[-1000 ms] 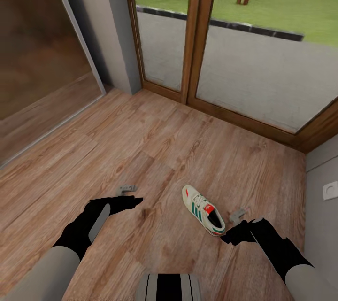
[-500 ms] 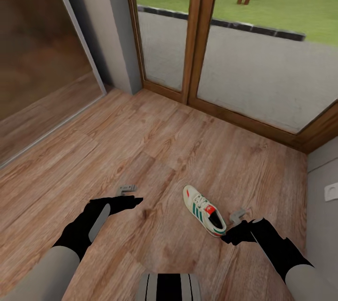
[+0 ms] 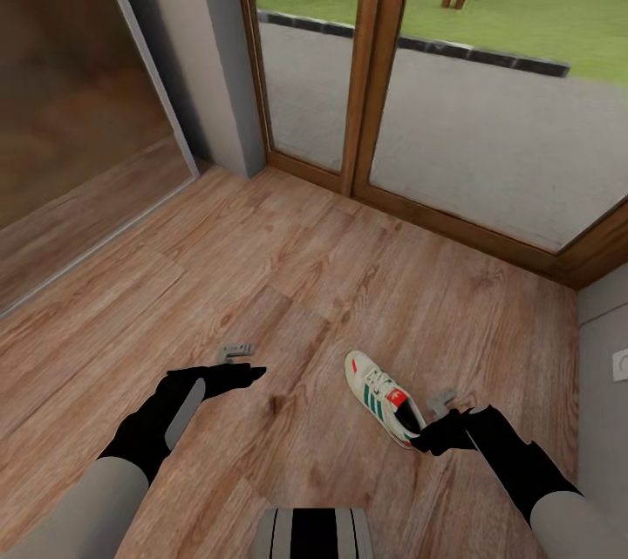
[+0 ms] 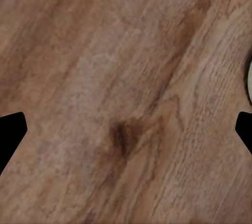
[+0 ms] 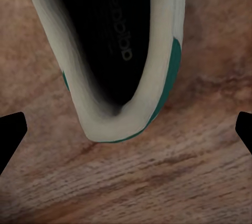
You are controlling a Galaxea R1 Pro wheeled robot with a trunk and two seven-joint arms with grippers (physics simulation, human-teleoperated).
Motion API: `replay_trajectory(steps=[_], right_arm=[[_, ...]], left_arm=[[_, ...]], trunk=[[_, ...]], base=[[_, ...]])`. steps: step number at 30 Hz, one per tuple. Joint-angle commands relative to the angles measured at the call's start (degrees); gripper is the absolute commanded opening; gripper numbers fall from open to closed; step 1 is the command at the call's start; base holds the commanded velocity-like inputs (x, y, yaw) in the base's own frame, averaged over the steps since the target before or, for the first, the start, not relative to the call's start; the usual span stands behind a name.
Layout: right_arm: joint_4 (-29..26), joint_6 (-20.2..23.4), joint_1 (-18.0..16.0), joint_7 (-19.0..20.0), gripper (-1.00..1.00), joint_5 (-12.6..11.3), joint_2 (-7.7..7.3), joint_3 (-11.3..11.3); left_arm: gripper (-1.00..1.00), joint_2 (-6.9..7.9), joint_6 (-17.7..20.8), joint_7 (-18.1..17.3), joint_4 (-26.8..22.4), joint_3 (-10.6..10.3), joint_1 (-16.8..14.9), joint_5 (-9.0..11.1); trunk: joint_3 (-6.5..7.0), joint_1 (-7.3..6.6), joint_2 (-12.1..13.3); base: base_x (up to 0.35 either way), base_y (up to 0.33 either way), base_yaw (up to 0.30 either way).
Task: Pick up the two gym shoes and the two sandals from the corridor floor and place them onto the hallstand (shoe rack) in the corridor, making sure they are on the rack and not on the floor. Arrange them so the two gym shoes are next to each other and the two sandals are next to each other.
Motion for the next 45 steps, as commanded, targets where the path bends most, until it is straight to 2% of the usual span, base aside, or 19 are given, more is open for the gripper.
replay_trajectory(steps=[1,10,18,38,42,45], right_arm=[[-0.11,0.13,-0.01,0.38,1.00,0.59,-0.04,0.11],[-0.11,0.15,-0.03,0.40,1.00,0.57,-0.04,0.10],[-0.11,0.15,-0.04,0.38,1.00,0.58,-0.03,0.10],[-0.10,0.19,-0.03,0.38,1.00,0.73,-0.04,0.10],[-0.11,0.19,-0.05,0.38,1.00,0.74,-0.04,0.10],[-0.11,0.18,-0.05,0.38,1.00,0.74,-0.04,0.10]], left_arm=[[1.00,0.05,0.24,-0.02,-0.06,-0.11,-0.02,0.13],[1.00,0.04,0.24,-0.02,-0.06,-0.12,-0.02,0.13],[1.00,0.04,0.24,-0.02,-0.06,-0.12,-0.02,0.13],[1.00,0.05,0.24,-0.02,-0.06,-0.12,-0.02,0.13],[1.00,0.04,0.24,-0.02,-0.06,-0.12,-0.02,0.13],[1.00,0.04,0.22,-0.02,-0.06,-0.12,-0.02,0.13]], trunk=[[-0.04,-0.01,-0.02],[-0.16,-0.01,-0.02],[-2.54,0.20,-0.12],[-2.92,0.20,-0.12],[-3.95,0.30,-0.18],[-4.09,0.30,-0.18]], base=[[0.004,0.003,0.000],[0.001,0.001,0.000],[0.000,0.000,0.000],[0.000,0.000,0.000],[0.000,0.000,0.000],[0.000,0.000,0.000]])
